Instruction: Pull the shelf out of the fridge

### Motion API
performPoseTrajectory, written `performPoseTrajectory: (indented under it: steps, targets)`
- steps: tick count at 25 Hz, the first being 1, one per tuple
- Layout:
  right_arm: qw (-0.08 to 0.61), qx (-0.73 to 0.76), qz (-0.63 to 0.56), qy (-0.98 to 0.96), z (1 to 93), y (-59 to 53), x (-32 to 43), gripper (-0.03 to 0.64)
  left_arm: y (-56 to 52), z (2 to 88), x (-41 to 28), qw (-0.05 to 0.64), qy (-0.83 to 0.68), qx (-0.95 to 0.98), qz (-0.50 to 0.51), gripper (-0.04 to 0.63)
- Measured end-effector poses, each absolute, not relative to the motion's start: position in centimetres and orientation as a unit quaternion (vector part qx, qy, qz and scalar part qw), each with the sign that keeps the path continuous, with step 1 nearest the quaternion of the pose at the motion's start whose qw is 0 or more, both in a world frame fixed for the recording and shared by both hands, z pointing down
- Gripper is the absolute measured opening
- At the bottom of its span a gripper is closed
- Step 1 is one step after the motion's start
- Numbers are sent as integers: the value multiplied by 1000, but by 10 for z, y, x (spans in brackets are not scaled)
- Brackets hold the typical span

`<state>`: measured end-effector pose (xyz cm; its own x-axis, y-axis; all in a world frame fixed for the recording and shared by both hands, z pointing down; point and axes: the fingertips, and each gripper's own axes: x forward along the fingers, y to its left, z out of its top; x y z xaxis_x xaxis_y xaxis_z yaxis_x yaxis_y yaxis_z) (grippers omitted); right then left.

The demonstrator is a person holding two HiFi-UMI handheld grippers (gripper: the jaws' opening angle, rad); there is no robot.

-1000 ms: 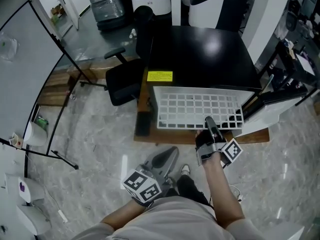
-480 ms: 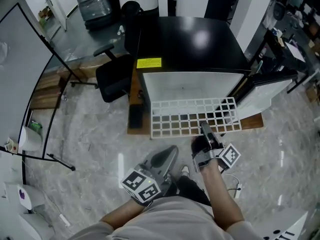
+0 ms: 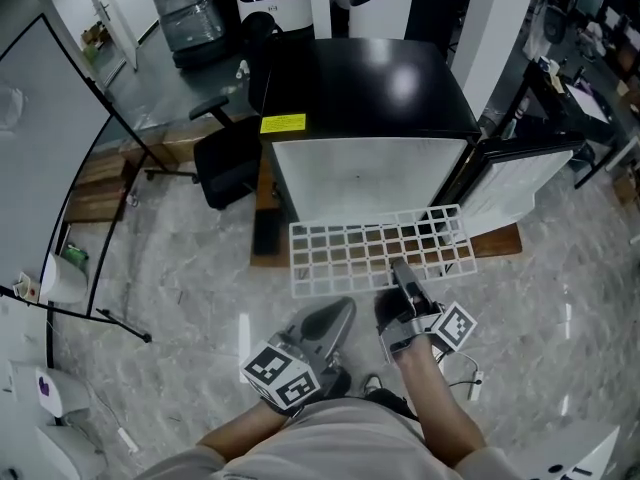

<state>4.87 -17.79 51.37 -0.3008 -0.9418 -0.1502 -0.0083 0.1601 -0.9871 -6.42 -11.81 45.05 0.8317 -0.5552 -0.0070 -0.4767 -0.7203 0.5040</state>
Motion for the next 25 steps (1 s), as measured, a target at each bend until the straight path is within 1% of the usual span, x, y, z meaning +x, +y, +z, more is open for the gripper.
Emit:
performPoseTrajectory:
  steps: [5,14,20,25]
  targets:
    - [441,-374,-530,620,506,-153,57,44,-95,446,-46,251,-291,920,-79,6]
    - [420,-349,-552,630,510,-78,88,44,-17,445,-2,243,-317,913,-84,6]
    - [411,-331,-563,636,509,-38,100,44,25,445,12,243,-341,904,-80,6]
    - [415,-320,-568,635,506,-15,103,44,48,440,18,229,-343,908,-72,6]
